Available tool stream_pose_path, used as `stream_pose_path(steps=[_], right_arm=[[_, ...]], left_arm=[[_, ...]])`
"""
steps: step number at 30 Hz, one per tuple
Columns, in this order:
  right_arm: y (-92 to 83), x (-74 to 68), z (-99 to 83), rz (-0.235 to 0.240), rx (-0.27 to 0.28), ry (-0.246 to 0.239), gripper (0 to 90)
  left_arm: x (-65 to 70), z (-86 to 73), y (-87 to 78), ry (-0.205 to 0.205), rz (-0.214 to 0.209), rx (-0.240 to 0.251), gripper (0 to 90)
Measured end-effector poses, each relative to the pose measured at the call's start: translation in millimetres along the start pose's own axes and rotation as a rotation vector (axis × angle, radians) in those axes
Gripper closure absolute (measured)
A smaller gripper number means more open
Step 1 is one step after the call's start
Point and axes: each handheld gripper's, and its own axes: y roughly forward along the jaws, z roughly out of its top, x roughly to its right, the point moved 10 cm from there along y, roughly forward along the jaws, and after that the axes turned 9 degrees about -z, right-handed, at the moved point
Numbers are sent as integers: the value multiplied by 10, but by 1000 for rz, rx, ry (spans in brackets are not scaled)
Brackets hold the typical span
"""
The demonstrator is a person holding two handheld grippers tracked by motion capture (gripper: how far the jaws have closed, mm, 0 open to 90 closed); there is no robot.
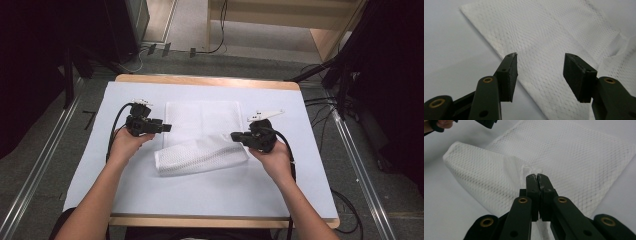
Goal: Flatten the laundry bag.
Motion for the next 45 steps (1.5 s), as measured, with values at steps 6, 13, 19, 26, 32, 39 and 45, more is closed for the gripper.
stream_pose_path(steps=[6, 13, 19, 26, 32, 39, 45], right_arm=[[-196, -53, -60, 9, 27, 2, 900], [-387, -96, -158, 19, 40, 9, 900], [-510, -134, -259, 23, 34, 21, 900], [-633, -135, -338, 27, 37, 35, 881], [-684, -107, -337, 35, 59, 31, 804], [-584, -12, -369, -4, 50, 34, 765], [-414, 48, -397, -16, 51, 32, 729]], left_arm=[[-27, 3, 16, -4, 1, -8, 462], [-54, 18, 39, -5, 8, -13, 462], [-69, 37, 57, -8, 8, -13, 462], [-95, 50, 72, -11, 9, -14, 462], [-115, 54, 76, -13, 10, -18, 462], [-122, 49, 68, -14, 16, -22, 462], [-102, -12, 26, -17, 29, -25, 463]])
